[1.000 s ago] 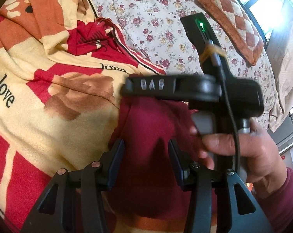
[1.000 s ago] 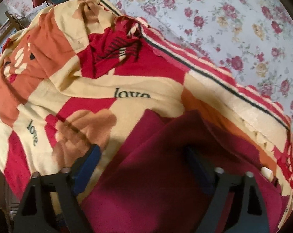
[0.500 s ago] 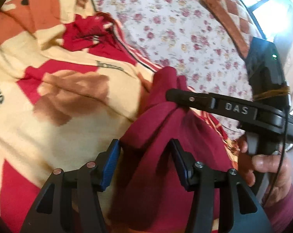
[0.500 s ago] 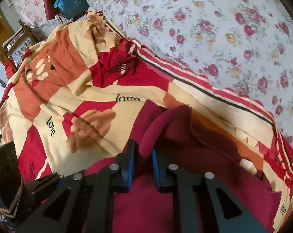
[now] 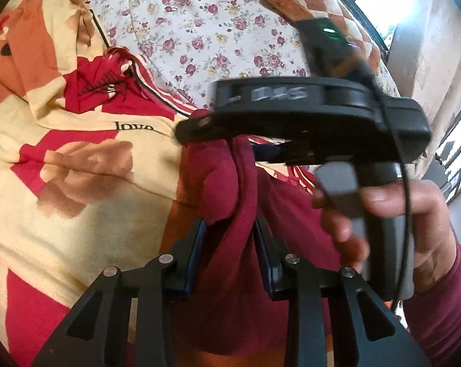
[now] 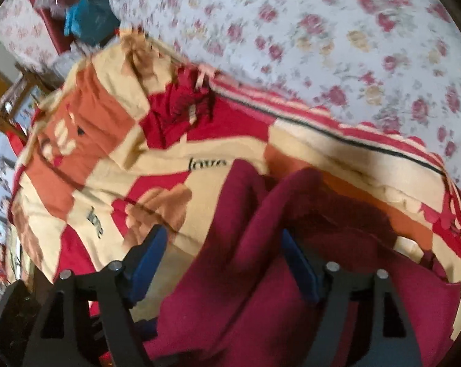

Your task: Fold small clothes

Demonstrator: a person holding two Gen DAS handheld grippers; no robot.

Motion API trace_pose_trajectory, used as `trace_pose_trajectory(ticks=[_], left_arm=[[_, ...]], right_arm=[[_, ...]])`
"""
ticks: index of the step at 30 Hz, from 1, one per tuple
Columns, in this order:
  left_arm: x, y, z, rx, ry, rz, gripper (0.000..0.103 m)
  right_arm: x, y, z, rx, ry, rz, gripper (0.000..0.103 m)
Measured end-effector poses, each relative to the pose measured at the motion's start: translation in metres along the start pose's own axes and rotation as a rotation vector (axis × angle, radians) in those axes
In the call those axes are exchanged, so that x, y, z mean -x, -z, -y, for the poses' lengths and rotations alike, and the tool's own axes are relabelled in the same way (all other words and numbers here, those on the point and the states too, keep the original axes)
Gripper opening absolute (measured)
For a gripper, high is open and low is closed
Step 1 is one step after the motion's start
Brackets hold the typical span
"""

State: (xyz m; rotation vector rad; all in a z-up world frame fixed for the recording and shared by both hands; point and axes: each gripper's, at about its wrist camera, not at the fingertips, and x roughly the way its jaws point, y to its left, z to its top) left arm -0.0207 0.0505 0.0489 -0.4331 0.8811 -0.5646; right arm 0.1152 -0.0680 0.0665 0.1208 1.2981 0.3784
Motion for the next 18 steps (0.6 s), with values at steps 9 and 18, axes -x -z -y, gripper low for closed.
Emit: trace_pose_trajectory(ticks=[9, 18], left_arm=[[0.002, 0.005, -0.008, 0.051, -0.062, -0.041, 0.038], [-0.005, 0.008, 0.0, 0.033, -0.048, -0.071, 0.017]], right_arm=[[0.02, 0.017, 0.016, 0.046, 0.07, 0.112, 0.023], [0.03, 0.026, 0.03, 0.021, 0.017, 0.159, 0.023]])
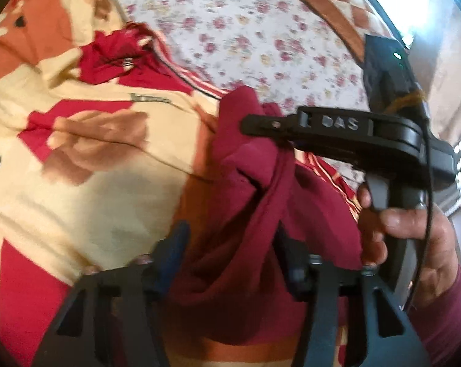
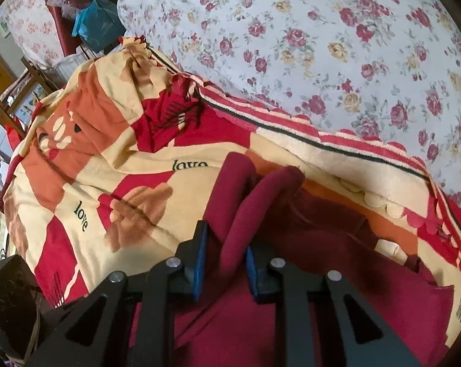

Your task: Fold small clothes

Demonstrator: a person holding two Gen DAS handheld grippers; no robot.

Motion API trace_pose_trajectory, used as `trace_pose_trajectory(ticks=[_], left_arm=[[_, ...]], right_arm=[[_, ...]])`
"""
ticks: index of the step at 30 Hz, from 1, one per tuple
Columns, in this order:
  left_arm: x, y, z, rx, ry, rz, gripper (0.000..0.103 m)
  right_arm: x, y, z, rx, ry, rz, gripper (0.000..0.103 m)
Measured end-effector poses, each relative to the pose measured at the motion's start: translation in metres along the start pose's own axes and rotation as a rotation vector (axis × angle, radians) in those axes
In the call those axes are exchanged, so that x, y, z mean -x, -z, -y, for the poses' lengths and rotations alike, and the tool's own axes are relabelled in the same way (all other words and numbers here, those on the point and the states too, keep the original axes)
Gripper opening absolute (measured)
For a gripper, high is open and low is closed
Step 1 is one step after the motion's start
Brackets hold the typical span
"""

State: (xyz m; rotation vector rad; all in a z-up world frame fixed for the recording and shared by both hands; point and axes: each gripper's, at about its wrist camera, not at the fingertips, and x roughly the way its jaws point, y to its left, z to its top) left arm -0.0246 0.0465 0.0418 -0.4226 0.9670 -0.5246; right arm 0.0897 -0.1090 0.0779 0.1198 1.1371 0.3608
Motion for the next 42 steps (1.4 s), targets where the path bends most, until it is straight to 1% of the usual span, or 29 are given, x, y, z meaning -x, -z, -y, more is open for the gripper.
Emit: trace_pose_trajectory(ticks=[1, 2, 4, 6, 11, 14, 16, 19, 22, 25, 27, 29, 31, 33, 34, 35, 36, 38, 40, 41, 42], left_arm=[[0.002, 0.001, 0.005, -0.025, 0.001, 0.003, 0.007], [0.004, 0.001, 0.011, -0.047, 0.003, 0.007, 0.004], [0.011, 0.004, 0.026, -0.08, 0.024, 0.009, 0.001], [0.017, 0.004, 0.041, -0.094, 0.039, 0.01, 0.0], [0.032, 0.006, 0.097, -0.211, 0.054, 0.033, 0.0], [0.031, 0.008, 0.129, -0.25, 0.078, 0.017, 0.0], [0.025, 0.011, 0.153, -0.283, 0.095, -0.005, 0.0], [0.011, 0.021, 0.186, -0.339, 0.098, -0.039, 0.0], [-0.006, 0.034, 0.213, -0.38, 0.103, -0.076, 0.0], [-0.029, 0.05, 0.234, -0.401, 0.103, -0.125, 0.0], [-0.042, 0.06, 0.245, -0.417, 0.094, -0.152, 0.0], [-0.055, 0.071, 0.254, -0.44, 0.074, -0.169, 0.0], [-0.068, 0.08, 0.257, -0.439, 0.052, -0.188, 0.0], [-0.074, 0.086, 0.258, -0.436, 0.03, -0.22, 0.002], [-0.073, 0.086, 0.259, -0.442, 0.031, -0.227, 0.005], [-0.067, 0.087, 0.258, -0.453, 0.042, -0.231, 0.007], [-0.057, 0.085, 0.257, -0.467, 0.061, -0.231, 0.008], [-0.033, 0.08, 0.251, -0.482, 0.077, -0.205, 0.013], [-0.008, 0.073, 0.242, -0.492, 0.084, -0.16, 0.015], [0.0, 0.071, 0.238, -0.495, 0.067, -0.137, 0.017], [0.004, 0.062, 0.23, -0.496, 0.021, -0.097, 0.018]], right_arm=[[0.003, 0.001, 0.002, -0.005, -0.006, 0.004, 0.021], [0.01, 0.003, 0.004, -0.012, -0.018, 0.011, 0.02], [0.023, 0.006, 0.008, -0.017, -0.025, 0.031, 0.019], [0.042, 0.01, 0.015, -0.022, -0.036, 0.058, 0.018], [0.098, 0.023, 0.041, -0.05, -0.043, 0.13, 0.018], [0.133, 0.034, 0.062, -0.075, -0.041, 0.171, 0.018], [0.153, 0.044, 0.079, -0.096, -0.025, 0.19, 0.018], [0.176, 0.064, 0.111, -0.148, -0.003, 0.207, 0.018], [0.189, 0.087, 0.146, -0.216, 0.011, 0.212, 0.017], [0.194, 0.112, 0.178, -0.292, 0.019, 0.213, 0.017], [0.193, 0.128, 0.197, -0.348, 0.021, 0.219, 0.017], [0.184, 0.142, 0.211, -0.391, 0.038, 0.204, 0.017], [0.169, 0.153, 0.225, -0.433, 0.059, 0.168, 0.018], [0.155, 0.16, 0.232, -0.461, 0.075, 0.126, 0.019], [0.154, 0.164, 0.233, -0.478, 0.086, 0.118, 0.028], [0.16, 0.168, 0.234, -0.502, 0.108, 0.128, 0.039], [0.167, 0.17, 0.234, -0.508, 0.123, 0.146, 0.042], [0.187, 0.174, 0.227, -0.496, 0.172, 0.181, 0.042], [0.204, 0.175, 0.216, -0.467, 0.188, 0.209, 0.042], [0.214, 0.176, 0.204, -0.436, 0.168, 0.237, 0.042], [0.22, 0.176, 0.197, -0.416, 0.15, 0.252, 0.043]])
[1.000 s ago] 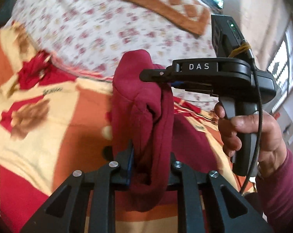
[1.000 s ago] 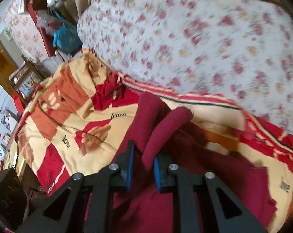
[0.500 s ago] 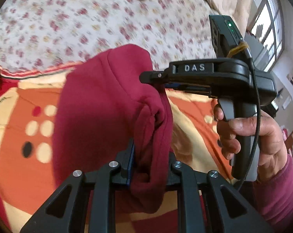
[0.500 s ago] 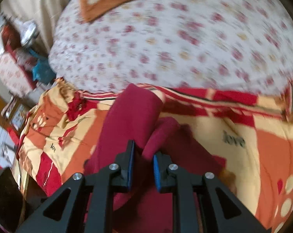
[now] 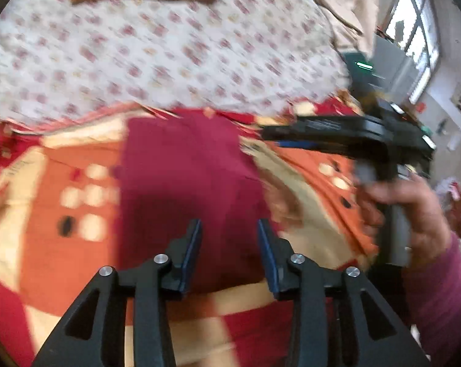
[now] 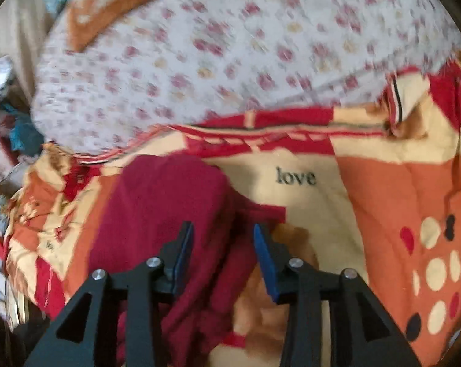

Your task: Fold small clothes

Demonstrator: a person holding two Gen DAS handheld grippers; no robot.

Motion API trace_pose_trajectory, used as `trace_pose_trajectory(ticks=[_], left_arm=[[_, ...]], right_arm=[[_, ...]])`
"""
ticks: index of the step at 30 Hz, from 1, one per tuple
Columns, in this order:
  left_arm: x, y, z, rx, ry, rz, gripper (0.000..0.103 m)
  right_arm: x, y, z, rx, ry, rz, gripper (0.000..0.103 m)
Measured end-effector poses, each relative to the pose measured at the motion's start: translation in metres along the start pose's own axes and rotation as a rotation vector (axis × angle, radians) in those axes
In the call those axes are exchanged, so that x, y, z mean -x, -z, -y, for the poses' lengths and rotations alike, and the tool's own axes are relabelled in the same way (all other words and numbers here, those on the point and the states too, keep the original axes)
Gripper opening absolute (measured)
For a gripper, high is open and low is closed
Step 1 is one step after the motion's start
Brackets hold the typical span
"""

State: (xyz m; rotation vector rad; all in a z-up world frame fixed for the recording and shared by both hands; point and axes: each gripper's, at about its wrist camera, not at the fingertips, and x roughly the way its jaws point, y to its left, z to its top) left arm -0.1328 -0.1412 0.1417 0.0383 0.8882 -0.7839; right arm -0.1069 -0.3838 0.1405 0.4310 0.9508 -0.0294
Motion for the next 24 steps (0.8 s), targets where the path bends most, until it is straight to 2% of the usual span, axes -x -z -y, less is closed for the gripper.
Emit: trace_pose_trajectory(ticks=[3, 5, 7, 9, 11, 13, 16, 18, 21, 24], left_arm=[[-0.002, -0.002, -0.022, 0.039, -0.111, 0.014, 0.018], [-0.013, -0.005, -0.041, 0.101, -0.127, -0.004, 0.018], [-0.025, -0.003, -0.053, 0.14, -0.135, -0.02, 0.018], [-0.031, 0.004, -0.059, 0.148, -0.147, -0.038, 0.018], [-0.039, 0.014, -0.06, 0.147, -0.137, -0.049, 0.018], [-0.044, 0.023, -0.055, 0.128, -0.139, -0.056, 0.018], [-0.052, 0.026, -0.045, 0.069, -0.183, -0.04, 0.018], [-0.053, 0.026, -0.041, 0.045, -0.196, -0.031, 0.019], [-0.056, 0.025, -0.042, 0.043, -0.192, -0.023, 0.021], [-0.058, 0.025, -0.044, 0.051, -0.183, -0.018, 0.022]], right_arm=[[0.007, 0.01, -0.031, 0.08, -0.08, 0.002, 0.042], [-0.002, 0.022, -0.046, 0.123, -0.102, -0.035, 0.042], [-0.019, 0.036, -0.053, 0.162, -0.075, -0.087, 0.042], [-0.033, 0.054, -0.05, 0.201, -0.002, -0.127, 0.04], [-0.039, 0.069, -0.04, 0.229, 0.075, -0.13, 0.036], [-0.038, 0.073, -0.025, 0.173, 0.046, -0.14, 0.036], [-0.025, 0.064, -0.011, 0.08, -0.031, -0.15, 0.038], [-0.019, 0.053, -0.006, 0.028, -0.065, -0.127, 0.043], [-0.023, 0.033, 0.0, -0.034, -0.062, -0.066, 0.051], [-0.048, 0.02, 0.001, -0.088, -0.064, -0.08, 0.053]])
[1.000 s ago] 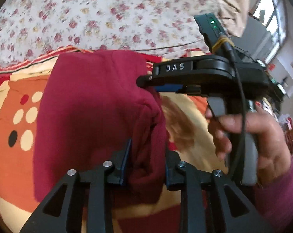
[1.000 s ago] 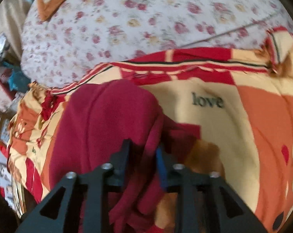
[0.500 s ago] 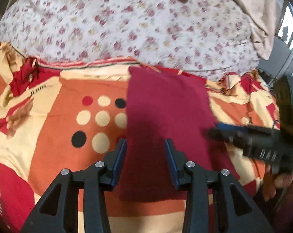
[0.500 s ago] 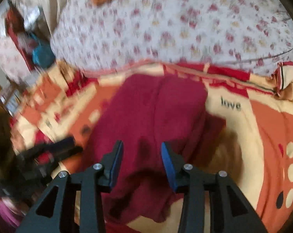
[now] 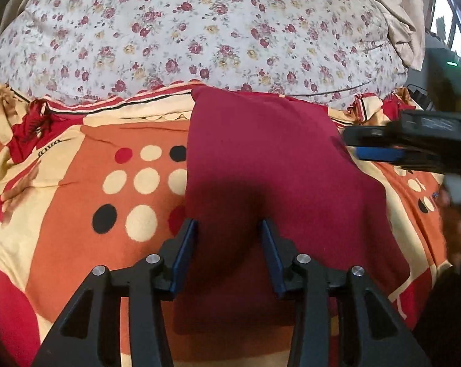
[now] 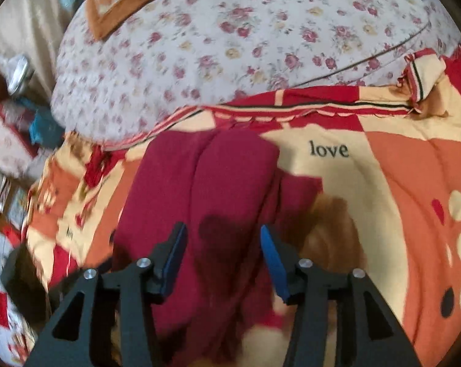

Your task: Fold small clothes

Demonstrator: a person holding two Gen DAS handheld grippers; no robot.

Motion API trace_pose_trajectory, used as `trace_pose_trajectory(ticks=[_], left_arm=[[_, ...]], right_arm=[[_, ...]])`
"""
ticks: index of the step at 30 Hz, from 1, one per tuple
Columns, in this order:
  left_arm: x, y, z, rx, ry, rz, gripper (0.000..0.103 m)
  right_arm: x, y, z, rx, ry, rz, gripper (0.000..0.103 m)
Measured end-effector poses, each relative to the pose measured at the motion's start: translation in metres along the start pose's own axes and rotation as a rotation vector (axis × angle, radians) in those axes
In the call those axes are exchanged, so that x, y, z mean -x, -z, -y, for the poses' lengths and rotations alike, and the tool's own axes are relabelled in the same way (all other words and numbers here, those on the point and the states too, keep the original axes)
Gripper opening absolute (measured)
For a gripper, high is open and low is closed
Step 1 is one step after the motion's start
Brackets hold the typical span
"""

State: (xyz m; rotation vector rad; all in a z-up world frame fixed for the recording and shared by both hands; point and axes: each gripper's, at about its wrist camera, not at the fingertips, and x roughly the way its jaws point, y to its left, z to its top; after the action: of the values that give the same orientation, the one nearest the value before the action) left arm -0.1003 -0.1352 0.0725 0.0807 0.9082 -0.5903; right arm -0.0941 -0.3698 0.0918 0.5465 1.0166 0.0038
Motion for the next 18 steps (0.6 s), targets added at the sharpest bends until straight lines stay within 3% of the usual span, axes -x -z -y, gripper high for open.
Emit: trace_pose_trajectory(ticks=[3, 5, 7, 11, 15, 16, 18], left_arm=[[-0.002, 0.0, -0.002, 0.004, 0.002, -0.001, 0.023], [-0.002, 0.0, -0.003, 0.006, 0.008, 0.001, 0.025], [-0.002, 0.0, -0.004, 0.016, 0.013, 0.001, 0.027], [-0.006, -0.001, -0.005, 0.035, 0.024, -0.006, 0.029], [-0.006, 0.002, -0.004, 0.018, 0.015, 0.004, 0.029], [-0.006, 0.002, -0.005, 0.022, 0.014, 0.005, 0.029], [-0.006, 0.002, -0.005, 0.028, 0.014, 0.004, 0.029]], right_arm=[[-0.025, -0.004, -0.003, 0.004, -0.001, -0.034, 0.051], [-0.022, -0.003, -0.012, 0.095, 0.053, 0.002, 0.02], [-0.012, -0.004, -0.014, 0.138, 0.106, 0.045, 0.014], [-0.019, 0.001, -0.006, 0.154, 0.193, 0.035, 0.012], [-0.011, 0.006, -0.003, 0.131, 0.193, 0.048, 0.012], [-0.005, 0.007, -0.003, 0.12, 0.195, 0.059, 0.013], [0.011, 0.01, -0.005, 0.081, 0.173, 0.08, 0.025]])
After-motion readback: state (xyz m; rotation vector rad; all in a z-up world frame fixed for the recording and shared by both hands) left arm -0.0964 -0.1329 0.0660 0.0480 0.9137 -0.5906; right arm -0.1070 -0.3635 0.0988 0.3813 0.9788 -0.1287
